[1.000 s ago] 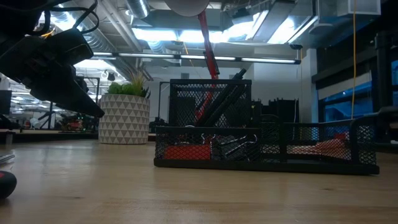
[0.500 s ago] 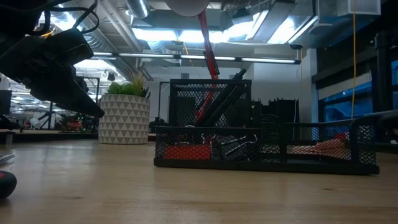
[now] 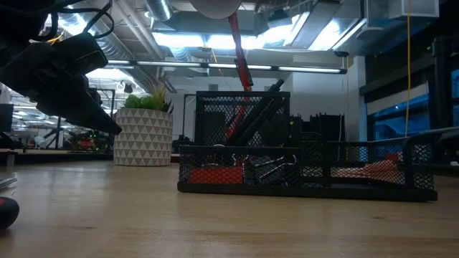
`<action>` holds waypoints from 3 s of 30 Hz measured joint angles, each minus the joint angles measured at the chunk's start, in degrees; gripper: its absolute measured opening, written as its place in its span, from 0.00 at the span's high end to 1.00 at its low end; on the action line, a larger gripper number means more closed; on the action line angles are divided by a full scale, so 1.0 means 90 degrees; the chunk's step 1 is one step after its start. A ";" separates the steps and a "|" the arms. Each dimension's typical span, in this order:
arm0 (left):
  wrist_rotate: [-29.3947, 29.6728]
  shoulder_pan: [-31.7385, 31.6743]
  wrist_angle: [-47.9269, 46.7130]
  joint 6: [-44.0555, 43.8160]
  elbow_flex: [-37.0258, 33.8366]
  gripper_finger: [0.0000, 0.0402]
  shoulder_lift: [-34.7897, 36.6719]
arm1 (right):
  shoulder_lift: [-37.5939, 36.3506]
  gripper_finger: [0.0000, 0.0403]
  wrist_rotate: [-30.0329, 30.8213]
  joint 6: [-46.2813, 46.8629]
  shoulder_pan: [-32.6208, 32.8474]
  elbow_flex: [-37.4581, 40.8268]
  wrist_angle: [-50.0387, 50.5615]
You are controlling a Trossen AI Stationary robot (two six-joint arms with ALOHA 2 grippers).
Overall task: Pick and place office supplies into organizer
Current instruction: Put the black pen into the black desk organizer
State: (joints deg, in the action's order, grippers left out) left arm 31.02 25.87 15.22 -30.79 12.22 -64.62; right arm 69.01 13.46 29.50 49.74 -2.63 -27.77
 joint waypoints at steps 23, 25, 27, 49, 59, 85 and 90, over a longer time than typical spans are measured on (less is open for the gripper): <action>0.0286 0.0000 -0.0005 0.0002 -0.0002 0.77 0.0000 | 0.0073 0.67 0.0093 -0.1361 0.0007 -0.0041 0.0778; 0.0278 0.0000 -0.0004 0.0002 -0.0002 0.77 0.0000 | 0.0207 0.67 0.0135 -0.1364 0.0010 -0.0042 0.0683; 0.0276 0.0000 -0.0004 0.0002 -0.0002 0.77 0.0000 | 0.0361 0.67 0.0182 -0.1363 0.0010 -0.0044 0.0503; 0.0273 0.0000 -0.0006 0.0002 -0.0002 0.77 0.0000 | 0.1124 0.89 0.0315 -0.1657 -0.0005 -0.0024 -0.0523; 0.0273 0.0000 -0.0005 0.0002 -0.0002 0.77 0.0000 | 0.1166 0.94 0.0392 -0.1687 0.0000 0.0019 -0.0849; 0.0036 0.0000 -0.0002 0.0002 -0.0002 0.77 0.0000 | 0.1166 0.94 0.0594 -0.2452 0.0000 -0.0996 -0.1052; 0.0037 0.0000 0.0111 0.0022 -0.0001 0.77 0.0000 | 0.1163 0.92 0.0740 -0.3106 0.0000 -0.1450 -0.1066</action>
State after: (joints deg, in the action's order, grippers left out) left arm 31.35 25.87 16.22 -30.58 12.22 -64.62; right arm 79.48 20.12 1.54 49.74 -15.68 -37.36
